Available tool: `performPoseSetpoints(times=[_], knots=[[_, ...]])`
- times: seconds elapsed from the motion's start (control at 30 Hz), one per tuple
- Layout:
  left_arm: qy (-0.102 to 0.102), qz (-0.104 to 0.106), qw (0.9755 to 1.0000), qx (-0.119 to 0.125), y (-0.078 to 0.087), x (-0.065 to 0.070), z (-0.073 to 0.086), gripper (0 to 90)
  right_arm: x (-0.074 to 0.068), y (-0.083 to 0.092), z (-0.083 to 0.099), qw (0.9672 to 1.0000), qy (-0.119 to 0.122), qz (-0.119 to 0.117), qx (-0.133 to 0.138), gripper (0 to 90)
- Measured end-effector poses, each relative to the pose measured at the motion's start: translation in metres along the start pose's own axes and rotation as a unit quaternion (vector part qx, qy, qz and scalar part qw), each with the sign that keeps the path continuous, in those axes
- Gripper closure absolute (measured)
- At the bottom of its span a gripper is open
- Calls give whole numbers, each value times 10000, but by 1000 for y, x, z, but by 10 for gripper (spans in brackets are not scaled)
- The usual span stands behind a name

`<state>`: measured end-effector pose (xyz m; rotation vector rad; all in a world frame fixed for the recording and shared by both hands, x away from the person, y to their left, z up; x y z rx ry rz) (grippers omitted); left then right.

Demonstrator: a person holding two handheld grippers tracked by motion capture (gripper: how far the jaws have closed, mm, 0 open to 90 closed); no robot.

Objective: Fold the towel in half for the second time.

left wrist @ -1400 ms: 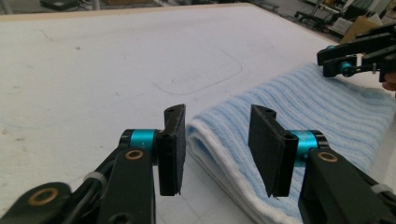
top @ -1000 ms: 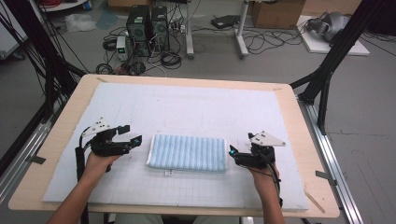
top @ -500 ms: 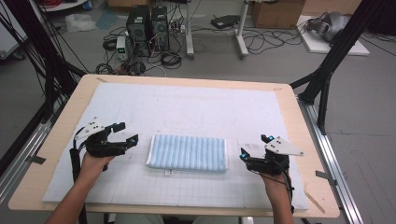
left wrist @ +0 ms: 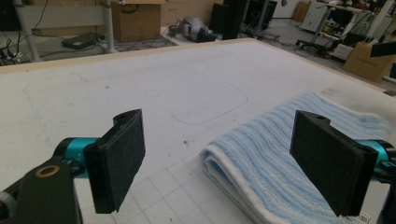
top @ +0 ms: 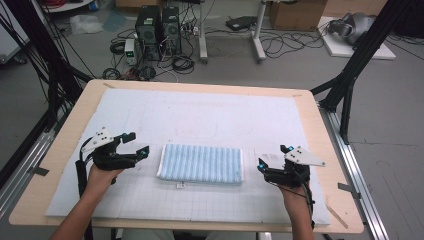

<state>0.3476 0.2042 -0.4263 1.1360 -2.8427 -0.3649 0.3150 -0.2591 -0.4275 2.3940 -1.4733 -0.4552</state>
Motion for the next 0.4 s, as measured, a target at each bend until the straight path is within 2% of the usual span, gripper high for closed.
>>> performPoseSetpoints(times=[0.4], knots=[[48, -22, 10000, 4, 0, -2, 1, 186, 2, 0, 0, 10000, -27, 22, -5, 111]])
Point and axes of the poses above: each handheld gripper's, and its own axes: y roughly backward along the jaws, z roughly out of its underside, x roughly to its right, the point moved 5 cm from there along -y, roughly forward along the jaws, and after that the axes turned 11 degrees about -y, right-handed, at the moved point
